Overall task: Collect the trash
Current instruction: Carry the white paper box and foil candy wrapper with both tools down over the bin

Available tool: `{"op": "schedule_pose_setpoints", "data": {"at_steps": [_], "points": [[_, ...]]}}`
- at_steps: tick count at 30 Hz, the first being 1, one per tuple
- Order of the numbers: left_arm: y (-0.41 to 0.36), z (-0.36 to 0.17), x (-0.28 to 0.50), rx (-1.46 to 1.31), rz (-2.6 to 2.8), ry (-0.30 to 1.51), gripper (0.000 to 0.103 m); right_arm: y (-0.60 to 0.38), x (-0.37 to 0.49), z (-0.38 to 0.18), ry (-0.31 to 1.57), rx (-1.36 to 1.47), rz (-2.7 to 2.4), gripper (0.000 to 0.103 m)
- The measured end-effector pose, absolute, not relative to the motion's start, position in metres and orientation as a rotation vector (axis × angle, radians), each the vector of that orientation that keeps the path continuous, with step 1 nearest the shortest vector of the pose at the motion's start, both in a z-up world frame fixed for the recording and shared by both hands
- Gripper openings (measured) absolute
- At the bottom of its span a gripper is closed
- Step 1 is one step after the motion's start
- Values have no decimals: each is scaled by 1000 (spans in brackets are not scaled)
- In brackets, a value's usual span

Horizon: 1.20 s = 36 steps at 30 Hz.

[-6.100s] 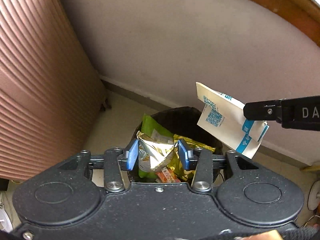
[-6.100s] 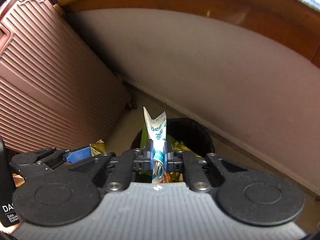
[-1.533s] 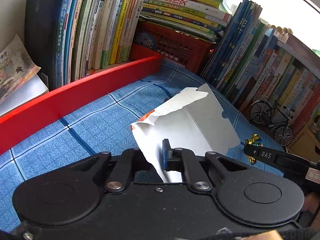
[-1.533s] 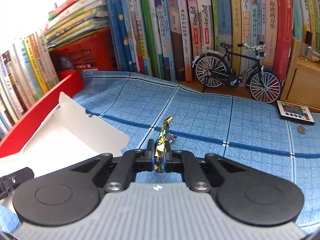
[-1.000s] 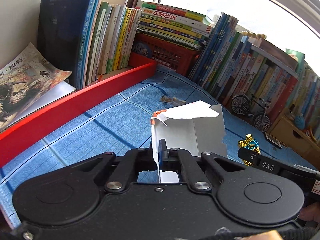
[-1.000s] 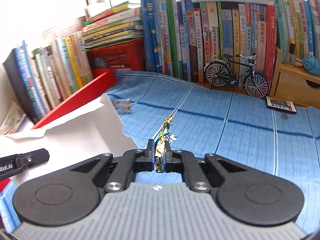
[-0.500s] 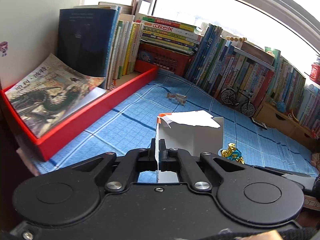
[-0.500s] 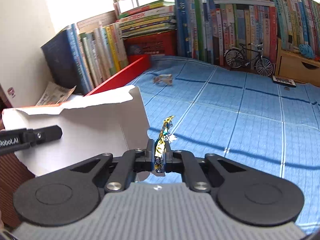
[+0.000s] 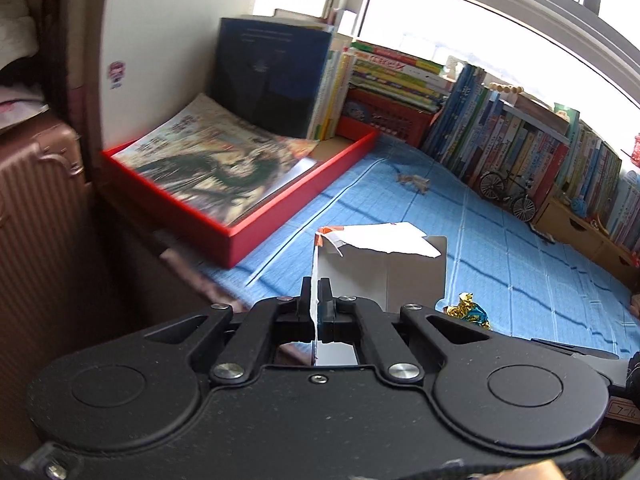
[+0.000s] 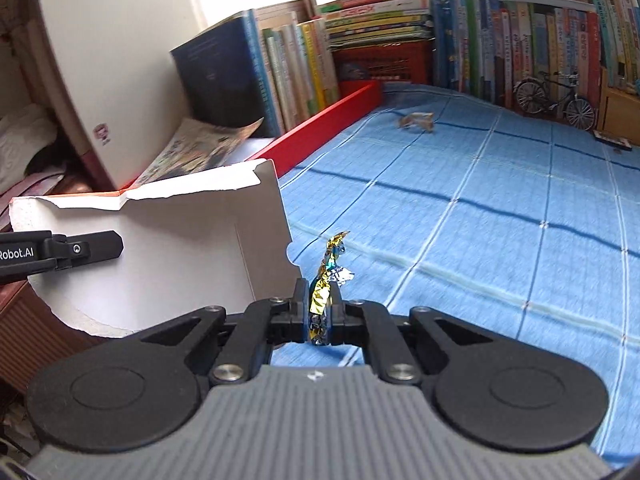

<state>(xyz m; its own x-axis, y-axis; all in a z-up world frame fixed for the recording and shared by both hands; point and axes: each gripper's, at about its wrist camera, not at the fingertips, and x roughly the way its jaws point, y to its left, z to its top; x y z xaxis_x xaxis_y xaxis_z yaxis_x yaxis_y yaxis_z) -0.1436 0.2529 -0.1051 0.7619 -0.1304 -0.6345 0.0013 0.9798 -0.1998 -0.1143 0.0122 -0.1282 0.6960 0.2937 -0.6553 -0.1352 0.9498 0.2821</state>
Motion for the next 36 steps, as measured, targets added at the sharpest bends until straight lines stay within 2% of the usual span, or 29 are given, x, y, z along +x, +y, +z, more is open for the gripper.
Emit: {"op": "schedule_pose_setpoints", "data": {"at_steps": [11, 26, 36], "points": [[315, -135, -208, -163, 35, 798, 0, 79, -168, -141, 833, 166, 319, 11], [364, -201, -258, -175, 132, 977, 0, 133, -199, -202, 992, 162, 343, 11], [375, -290, -247, -179, 197, 1108, 1, 160, -193, -277, 1109, 203, 380, 12]]}}
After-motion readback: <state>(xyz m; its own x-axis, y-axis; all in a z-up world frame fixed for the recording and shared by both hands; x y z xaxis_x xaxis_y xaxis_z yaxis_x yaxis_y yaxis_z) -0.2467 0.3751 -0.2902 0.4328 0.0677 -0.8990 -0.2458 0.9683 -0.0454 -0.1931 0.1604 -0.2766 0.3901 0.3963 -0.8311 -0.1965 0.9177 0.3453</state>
